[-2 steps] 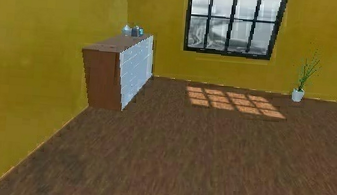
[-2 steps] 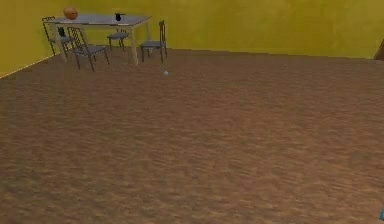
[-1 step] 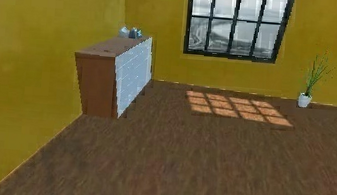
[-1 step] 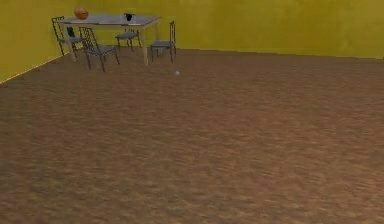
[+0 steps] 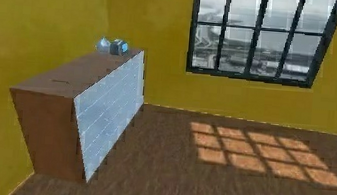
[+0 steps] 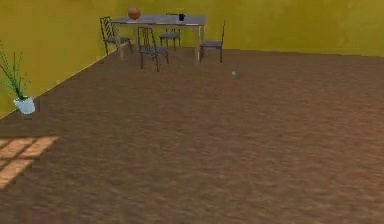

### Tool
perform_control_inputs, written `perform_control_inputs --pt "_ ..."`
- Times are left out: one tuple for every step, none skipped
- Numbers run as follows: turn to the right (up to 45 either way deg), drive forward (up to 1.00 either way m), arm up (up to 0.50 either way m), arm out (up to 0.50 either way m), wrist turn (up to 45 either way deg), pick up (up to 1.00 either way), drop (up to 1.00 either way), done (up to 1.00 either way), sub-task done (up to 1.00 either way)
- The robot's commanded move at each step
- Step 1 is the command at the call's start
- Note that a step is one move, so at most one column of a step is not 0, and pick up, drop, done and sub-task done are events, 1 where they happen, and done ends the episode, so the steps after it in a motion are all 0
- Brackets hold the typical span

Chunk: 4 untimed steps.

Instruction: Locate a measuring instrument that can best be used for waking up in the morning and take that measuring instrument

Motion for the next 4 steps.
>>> perform_control_inputs --pt "3.0 0.00 0.00 0.00 0.0 0.00 0.00 0.00 0.00" --pt "0.0 1.00 0.00 0.00 0.0 0.00 0.00 0.00 0.00" --pt "0.0 0.80 0.00 0.00 0.0 0.00 0.00 0.00 0.00" --pt "-45.0 0.00 0.00 0.00 0.0 0.00 0.00 0.00 0.00"
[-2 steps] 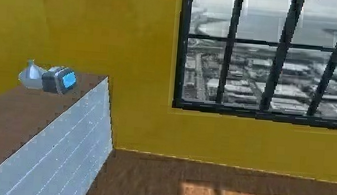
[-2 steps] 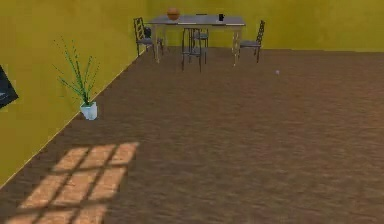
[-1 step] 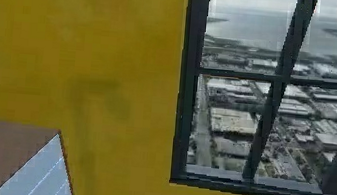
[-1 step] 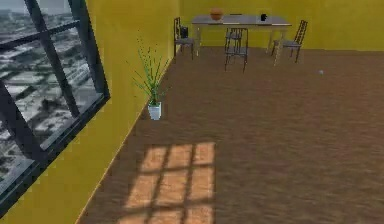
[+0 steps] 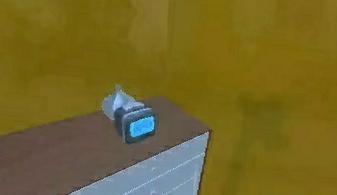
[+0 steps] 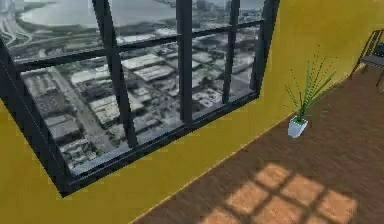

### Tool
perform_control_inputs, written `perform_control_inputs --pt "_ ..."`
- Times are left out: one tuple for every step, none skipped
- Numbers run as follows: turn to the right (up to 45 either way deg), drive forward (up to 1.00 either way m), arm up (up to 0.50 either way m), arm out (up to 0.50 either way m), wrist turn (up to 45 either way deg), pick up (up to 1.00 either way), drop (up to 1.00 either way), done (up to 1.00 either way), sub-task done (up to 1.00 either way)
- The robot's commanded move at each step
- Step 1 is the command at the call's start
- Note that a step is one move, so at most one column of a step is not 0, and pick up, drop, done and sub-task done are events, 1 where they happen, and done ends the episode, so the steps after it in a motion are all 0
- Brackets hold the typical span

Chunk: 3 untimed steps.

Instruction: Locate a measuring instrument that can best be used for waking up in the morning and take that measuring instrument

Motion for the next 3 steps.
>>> perform_control_inputs --pt "-45.0 0.00 0.00 0.00 0.0 0.00 0.00 0.00 0.00" --pt "-45.0 0.00 0.00 0.00 0.0 0.00 0.00 0.00 0.00" --pt "0.0 0.00 0.50 0.00 0.0 0.00 0.00 0.00 0.00"
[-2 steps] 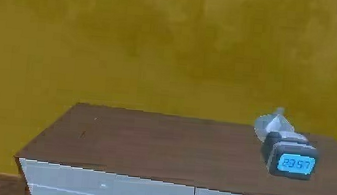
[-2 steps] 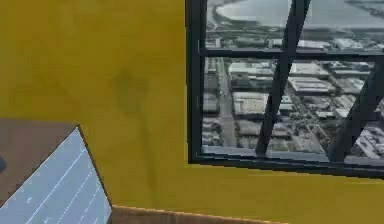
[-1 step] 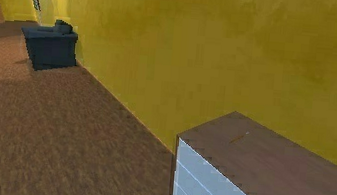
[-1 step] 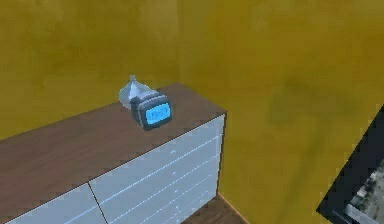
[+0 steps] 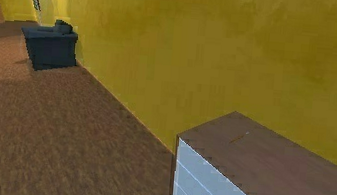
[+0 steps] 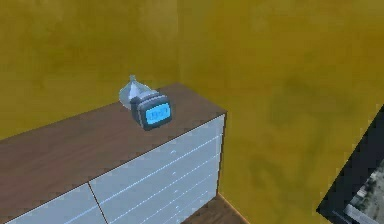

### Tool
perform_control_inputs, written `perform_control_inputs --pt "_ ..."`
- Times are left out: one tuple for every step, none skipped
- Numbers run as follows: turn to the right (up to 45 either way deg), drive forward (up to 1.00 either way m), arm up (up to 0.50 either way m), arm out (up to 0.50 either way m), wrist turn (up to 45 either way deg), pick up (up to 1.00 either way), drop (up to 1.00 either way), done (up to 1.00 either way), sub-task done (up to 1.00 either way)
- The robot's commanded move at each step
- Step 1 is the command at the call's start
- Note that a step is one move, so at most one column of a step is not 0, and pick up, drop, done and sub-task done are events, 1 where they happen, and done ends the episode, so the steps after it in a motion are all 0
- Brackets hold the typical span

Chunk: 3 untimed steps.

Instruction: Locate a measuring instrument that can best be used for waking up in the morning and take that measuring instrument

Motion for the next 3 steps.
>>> perform_control_inputs --pt "0.0 0.00 0.38 0.00 0.0 0.00 0.00 0.00 0.00" --pt "0.0 0.00 0.00 0.50 0.0 0.00 0.00 0.00 0.00" --pt "0.0 0.00 0.00 0.00 45.0 0.00 0.00 0.00 0.00"
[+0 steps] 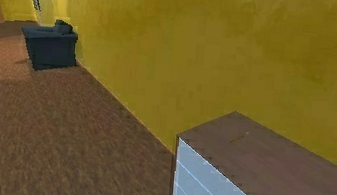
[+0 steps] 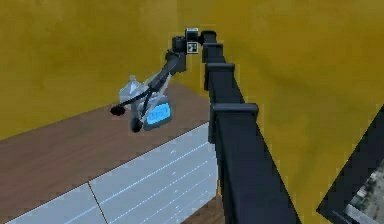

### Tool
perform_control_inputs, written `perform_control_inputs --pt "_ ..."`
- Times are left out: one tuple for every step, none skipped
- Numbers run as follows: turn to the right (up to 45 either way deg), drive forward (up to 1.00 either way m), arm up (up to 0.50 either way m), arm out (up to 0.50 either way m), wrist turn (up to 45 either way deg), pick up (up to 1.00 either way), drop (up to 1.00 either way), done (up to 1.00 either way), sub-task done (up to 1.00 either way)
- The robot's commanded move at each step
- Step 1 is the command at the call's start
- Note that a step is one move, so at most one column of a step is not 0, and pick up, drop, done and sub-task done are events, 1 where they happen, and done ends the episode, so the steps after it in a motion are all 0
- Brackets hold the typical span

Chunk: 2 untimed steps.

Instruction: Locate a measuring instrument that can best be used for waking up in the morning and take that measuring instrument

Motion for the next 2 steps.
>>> perform_control_inputs --pt "0.0 0.00 0.00 0.00 45.0 0.00 0.00 0.00 0.00" --pt "0.0 0.00 0.00 0.00 18.0 0.00 0.00 0.00 0.00"
